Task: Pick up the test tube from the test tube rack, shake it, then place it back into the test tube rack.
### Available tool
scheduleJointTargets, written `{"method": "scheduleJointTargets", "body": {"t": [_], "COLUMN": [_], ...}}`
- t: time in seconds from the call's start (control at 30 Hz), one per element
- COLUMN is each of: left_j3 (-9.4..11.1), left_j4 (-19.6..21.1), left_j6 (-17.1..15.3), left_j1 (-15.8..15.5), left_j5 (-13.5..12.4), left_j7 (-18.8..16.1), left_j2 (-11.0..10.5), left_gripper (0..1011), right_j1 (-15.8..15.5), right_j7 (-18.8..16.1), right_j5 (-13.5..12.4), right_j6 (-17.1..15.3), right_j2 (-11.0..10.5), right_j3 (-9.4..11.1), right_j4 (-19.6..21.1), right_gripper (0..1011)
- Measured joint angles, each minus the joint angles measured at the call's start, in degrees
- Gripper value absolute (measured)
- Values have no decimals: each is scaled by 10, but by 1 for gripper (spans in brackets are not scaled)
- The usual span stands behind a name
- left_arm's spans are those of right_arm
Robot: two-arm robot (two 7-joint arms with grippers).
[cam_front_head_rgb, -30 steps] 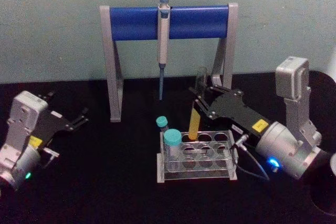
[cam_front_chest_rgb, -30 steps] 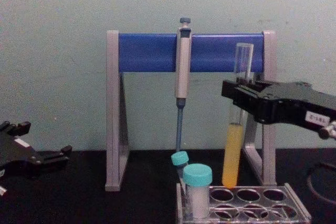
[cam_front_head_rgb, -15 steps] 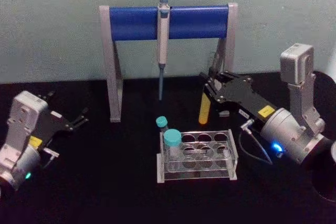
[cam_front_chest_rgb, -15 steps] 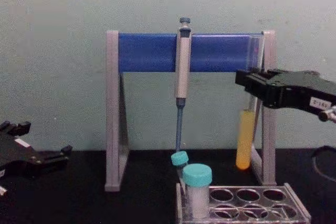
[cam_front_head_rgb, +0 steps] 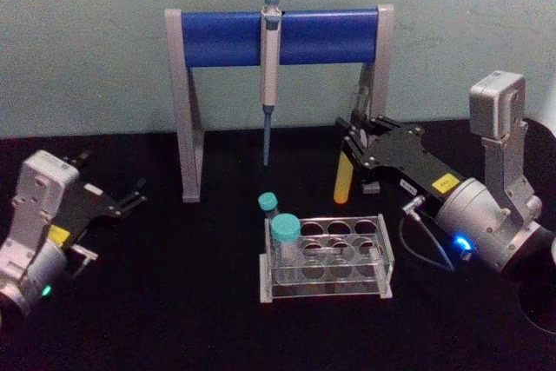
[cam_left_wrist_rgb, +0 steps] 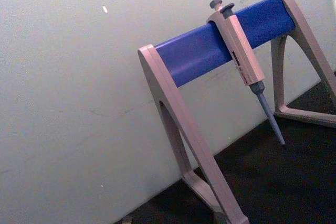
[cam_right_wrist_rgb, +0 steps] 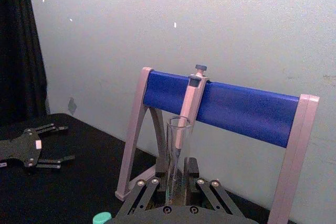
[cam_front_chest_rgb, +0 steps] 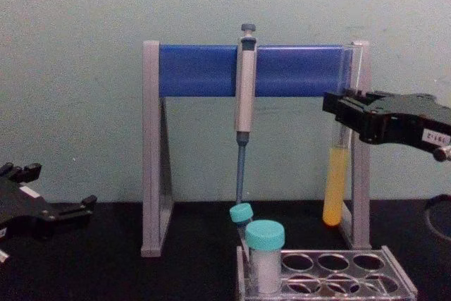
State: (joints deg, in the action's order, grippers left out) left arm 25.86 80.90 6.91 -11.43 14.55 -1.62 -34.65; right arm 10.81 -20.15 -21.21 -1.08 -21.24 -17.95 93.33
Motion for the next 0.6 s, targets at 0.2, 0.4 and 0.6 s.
{"method": "scheduleJointTargets", "body": {"t": [0.2, 0.4, 0.6], "left_j3": [0, 0, 0], "left_j4": [0, 0, 0], "left_j6": [0, 0, 0], "left_j1": [0, 0, 0], "left_j5": [0, 0, 0], "left_j7": [0, 0, 0], "left_j2": [0, 0, 0], "left_gripper": [1001, 1001, 1001], "right_j1": [-2, -3, -8], "right_j7": [0, -1, -20], "right_j5": [1, 1, -8], "right_j6": [0, -1, 2], "right_j2": [0, 0, -8], "right_j3": [1, 2, 0], "right_j4": [1, 2, 9], "right_gripper": [235, 235, 235]}}
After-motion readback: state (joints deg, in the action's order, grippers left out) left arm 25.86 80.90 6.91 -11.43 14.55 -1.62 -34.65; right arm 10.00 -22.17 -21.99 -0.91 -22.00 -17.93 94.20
